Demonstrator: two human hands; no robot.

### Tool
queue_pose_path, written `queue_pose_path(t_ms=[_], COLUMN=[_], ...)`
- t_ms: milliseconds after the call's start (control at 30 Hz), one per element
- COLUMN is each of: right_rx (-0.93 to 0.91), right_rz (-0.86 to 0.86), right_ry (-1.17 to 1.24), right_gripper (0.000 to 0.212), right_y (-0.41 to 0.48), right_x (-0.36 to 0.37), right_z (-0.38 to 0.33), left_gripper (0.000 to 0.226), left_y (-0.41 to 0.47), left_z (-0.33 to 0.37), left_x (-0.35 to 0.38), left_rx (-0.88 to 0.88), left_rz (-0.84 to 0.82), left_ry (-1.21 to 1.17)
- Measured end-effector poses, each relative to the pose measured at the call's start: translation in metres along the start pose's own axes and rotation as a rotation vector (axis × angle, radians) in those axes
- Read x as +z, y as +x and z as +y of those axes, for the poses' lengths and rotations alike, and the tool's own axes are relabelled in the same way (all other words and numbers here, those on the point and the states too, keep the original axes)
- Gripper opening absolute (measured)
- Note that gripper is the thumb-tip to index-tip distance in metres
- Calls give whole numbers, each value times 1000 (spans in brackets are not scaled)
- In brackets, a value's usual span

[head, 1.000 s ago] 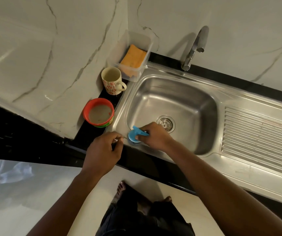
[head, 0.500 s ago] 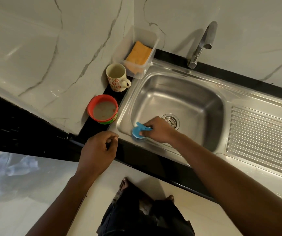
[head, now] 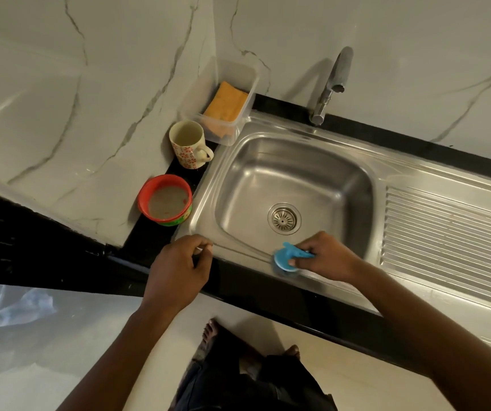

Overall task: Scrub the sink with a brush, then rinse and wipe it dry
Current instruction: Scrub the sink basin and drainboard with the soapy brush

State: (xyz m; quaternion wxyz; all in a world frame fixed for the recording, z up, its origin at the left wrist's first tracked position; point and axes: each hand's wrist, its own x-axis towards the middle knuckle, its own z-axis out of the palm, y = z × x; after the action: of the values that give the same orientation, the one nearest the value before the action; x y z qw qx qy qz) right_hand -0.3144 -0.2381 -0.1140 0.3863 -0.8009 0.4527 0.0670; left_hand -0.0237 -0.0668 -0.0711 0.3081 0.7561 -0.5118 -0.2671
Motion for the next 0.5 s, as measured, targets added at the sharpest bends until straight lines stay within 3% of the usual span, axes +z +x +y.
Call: queue_pose_path(t_ms=[133,367,500], right_rx=[83,44,44], right_rz=[-29,52,37], right_ry=[59,92,103], right_gripper=[15,26,25], right_y=[-28,6,-14], right_x=[-13,17,12], right_z=[27,-18,5], left_gripper=[11,12,11], left_y=[0,-3,-5], left_z=[8,26,39], left_x=[12,31,44], left_rx=[13,19,35], left_rz=[-7,-6,-14], left_ry=[-1,14,31])
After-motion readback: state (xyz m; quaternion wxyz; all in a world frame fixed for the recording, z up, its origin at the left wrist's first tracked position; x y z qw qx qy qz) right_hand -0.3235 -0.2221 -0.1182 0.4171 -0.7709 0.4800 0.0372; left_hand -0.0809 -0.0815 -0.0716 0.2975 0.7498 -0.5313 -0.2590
